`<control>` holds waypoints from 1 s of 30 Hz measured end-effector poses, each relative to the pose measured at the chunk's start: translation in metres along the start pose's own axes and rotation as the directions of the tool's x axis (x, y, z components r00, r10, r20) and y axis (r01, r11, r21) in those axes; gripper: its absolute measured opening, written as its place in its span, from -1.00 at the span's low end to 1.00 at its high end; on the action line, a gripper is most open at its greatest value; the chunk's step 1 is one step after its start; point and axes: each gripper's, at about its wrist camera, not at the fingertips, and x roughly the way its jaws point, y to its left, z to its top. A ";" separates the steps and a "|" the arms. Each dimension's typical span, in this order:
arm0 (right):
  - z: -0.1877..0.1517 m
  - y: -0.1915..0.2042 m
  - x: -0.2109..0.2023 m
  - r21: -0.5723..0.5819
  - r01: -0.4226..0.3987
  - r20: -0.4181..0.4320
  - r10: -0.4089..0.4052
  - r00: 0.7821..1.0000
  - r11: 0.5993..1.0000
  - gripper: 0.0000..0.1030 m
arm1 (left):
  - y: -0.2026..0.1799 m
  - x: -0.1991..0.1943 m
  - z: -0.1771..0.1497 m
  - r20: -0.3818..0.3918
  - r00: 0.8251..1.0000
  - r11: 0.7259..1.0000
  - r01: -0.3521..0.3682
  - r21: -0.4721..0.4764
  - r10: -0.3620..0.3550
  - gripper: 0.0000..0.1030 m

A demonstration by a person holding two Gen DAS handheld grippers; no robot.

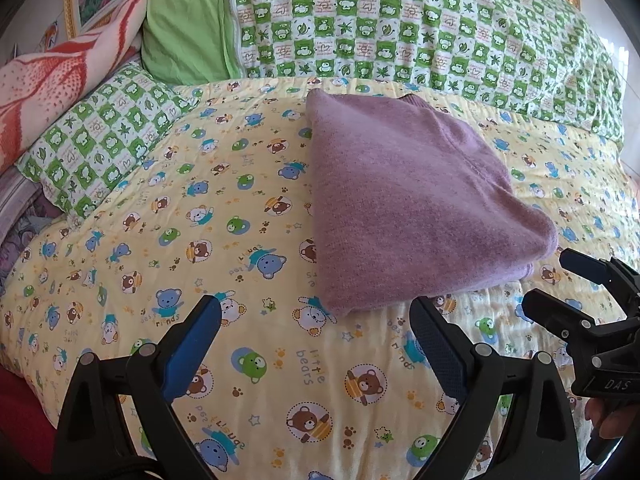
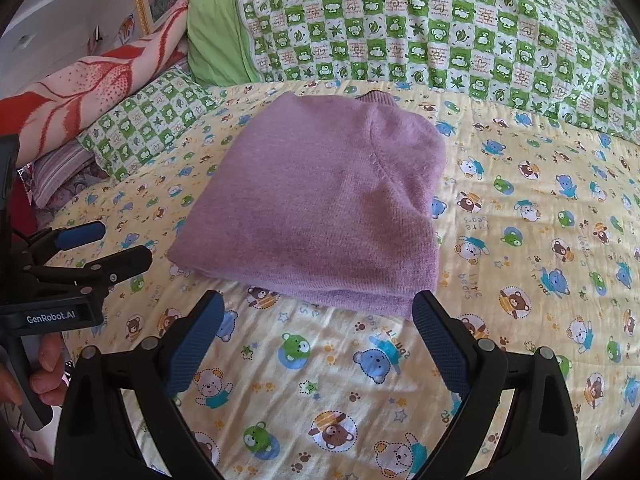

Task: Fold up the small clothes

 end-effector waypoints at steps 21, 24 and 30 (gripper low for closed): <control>0.005 0.005 0.004 0.013 -0.017 -0.006 0.017 1.000 1.000 0.85 | 0.001 -0.003 0.002 -0.009 0.999 0.999 -0.036 -0.004 0.036 0.86; 0.008 0.001 0.001 0.019 -0.018 0.004 0.018 1.000 1.000 0.85 | -0.002 -0.007 0.005 0.015 0.999 0.999 -0.048 0.007 0.048 0.86; 0.013 -0.003 -0.002 0.019 -0.013 0.011 0.012 1.000 1.000 0.85 | -0.001 -0.007 0.012 0.013 0.999 0.999 -0.046 -0.005 0.046 0.86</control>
